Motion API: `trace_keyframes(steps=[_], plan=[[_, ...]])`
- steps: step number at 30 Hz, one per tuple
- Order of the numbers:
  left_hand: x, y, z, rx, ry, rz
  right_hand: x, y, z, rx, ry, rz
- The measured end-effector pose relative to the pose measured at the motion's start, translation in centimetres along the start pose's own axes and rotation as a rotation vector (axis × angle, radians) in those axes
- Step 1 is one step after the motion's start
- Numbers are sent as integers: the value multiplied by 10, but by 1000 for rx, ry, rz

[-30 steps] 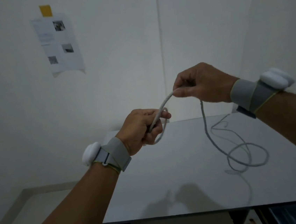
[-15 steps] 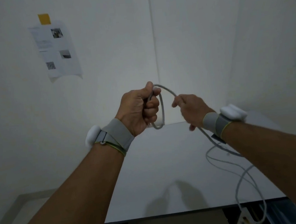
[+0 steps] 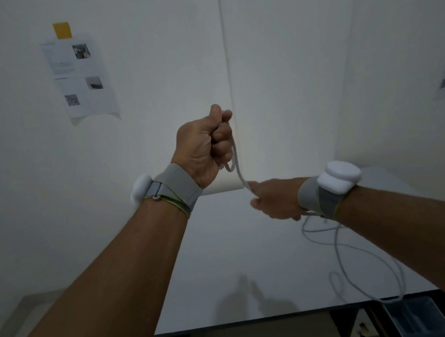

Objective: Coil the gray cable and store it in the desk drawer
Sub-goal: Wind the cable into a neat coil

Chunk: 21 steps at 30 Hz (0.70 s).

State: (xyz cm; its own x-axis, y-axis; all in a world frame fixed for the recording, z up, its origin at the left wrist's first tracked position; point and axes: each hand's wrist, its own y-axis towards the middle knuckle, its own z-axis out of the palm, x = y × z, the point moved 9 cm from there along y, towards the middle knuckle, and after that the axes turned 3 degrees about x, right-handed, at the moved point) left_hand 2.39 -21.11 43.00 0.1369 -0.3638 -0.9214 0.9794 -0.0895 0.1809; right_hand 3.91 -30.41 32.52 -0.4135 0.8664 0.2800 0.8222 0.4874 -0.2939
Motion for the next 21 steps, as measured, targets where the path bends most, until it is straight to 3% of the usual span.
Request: trace_keyframes(steps=[4,6,13,18,21], plan=[[-3,3,-19,-125,157,37,6,-26,6,173,-100,-30],[0,1,-25,-164,223,50,21,-42,0,183,-164,-120],[19,-9,-8,-59,373,53,57,-68,-65,-180,-83,-417],[24,-14,-3,34,510,2,46,-72,-116,-414,107,-435],[30,-15,-2,58,408,-61,35,-68,-142,-472,142,-435]])
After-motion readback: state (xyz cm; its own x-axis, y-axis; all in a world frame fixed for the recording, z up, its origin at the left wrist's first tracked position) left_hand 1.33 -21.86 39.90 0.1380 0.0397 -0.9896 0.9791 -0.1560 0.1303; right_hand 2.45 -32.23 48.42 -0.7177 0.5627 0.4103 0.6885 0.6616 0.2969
